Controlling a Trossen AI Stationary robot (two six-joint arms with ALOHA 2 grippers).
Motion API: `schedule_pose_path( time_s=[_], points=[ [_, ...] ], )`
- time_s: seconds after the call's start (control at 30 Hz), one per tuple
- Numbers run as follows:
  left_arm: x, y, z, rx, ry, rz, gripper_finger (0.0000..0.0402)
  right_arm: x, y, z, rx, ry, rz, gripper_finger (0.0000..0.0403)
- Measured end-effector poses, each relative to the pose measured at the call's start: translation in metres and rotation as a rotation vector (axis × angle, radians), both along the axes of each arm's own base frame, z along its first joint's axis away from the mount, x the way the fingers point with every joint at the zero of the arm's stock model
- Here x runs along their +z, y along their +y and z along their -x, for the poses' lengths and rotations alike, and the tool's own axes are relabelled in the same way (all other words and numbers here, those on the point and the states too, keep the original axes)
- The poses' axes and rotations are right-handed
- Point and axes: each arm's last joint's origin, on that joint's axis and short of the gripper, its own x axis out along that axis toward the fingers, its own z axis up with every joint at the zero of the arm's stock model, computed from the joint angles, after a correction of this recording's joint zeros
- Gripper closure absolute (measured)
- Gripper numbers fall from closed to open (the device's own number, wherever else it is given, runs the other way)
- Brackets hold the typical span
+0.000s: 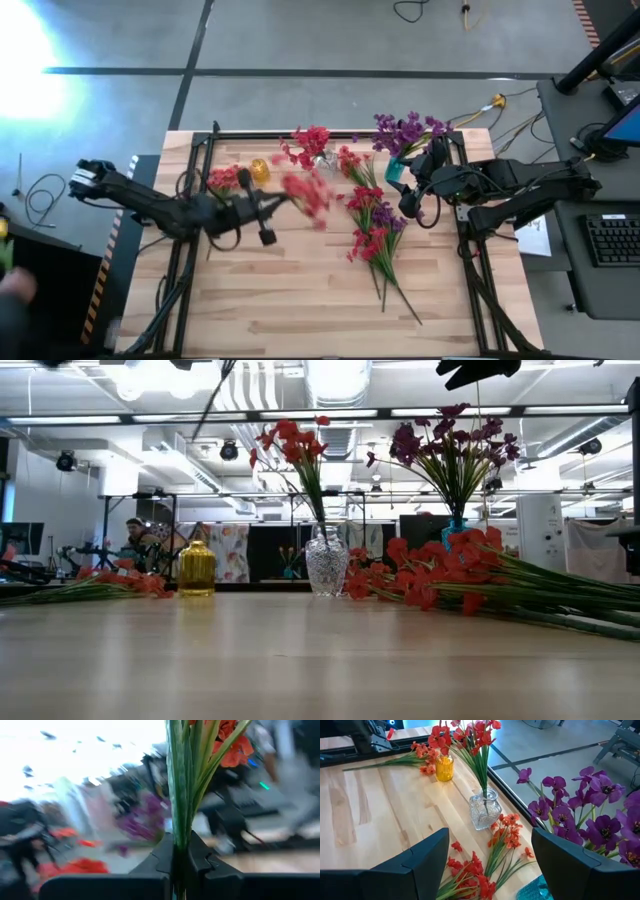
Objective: Sort flowers into vase by color
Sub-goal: Put the orange flowers into the yellow vase
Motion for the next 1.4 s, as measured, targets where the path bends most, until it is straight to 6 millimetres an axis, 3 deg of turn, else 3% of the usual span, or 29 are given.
schedule_pose_path(
  time_s=[0.27, 0.37, 0.53, 0.6, 0.73, 0.97, 1.13, 1.4],
  points=[
    [-0.042, 0.039, 0.027, 0.180, -0.277, -0.024, 0.0401, 0.001, 0.000, 0.000, -0.001, -0.009, -0.003, 0.0126],
    [-0.053, 0.053, 0.034, 0.262, -0.290, -0.022, 0.0401, 0.001, 0.000, 0.000, -0.001, -0.010, -0.003, 0.0126],
    [-0.061, 0.081, 0.040, 0.591, -0.279, 0.085, 0.0401, 0.001, 0.000, -0.001, -0.001, -0.020, -0.004, 0.0126],
    [-0.062, 0.090, 0.041, 0.639, -0.281, 0.089, 0.0401, 0.002, 0.000, -0.001, -0.001, -0.026, -0.005, 0.0126],
    [-0.066, 0.107, 0.038, 0.598, -0.261, 0.009, 0.0401, 0.002, 0.000, -0.002, 0.000, -0.030, -0.004, 0.0126],
    [-0.078, 0.132, 0.036, 0.649, -0.284, 0.080, 0.0401, 0.002, 0.000, -0.002, 0.000, -0.030, -0.004, 0.0126],
    [-0.082, 0.139, 0.034, 0.596, -0.358, 0.108, 0.0401, 0.002, 0.000, -0.002, 0.000, -0.029, -0.003, 0.0126],
    [-0.092, 0.148, 0.032, 0.609, -0.297, 0.096, 0.0401, 0.002, 0.000, -0.002, 0.004, -0.026, 0.002, 0.0126]
  ],
)
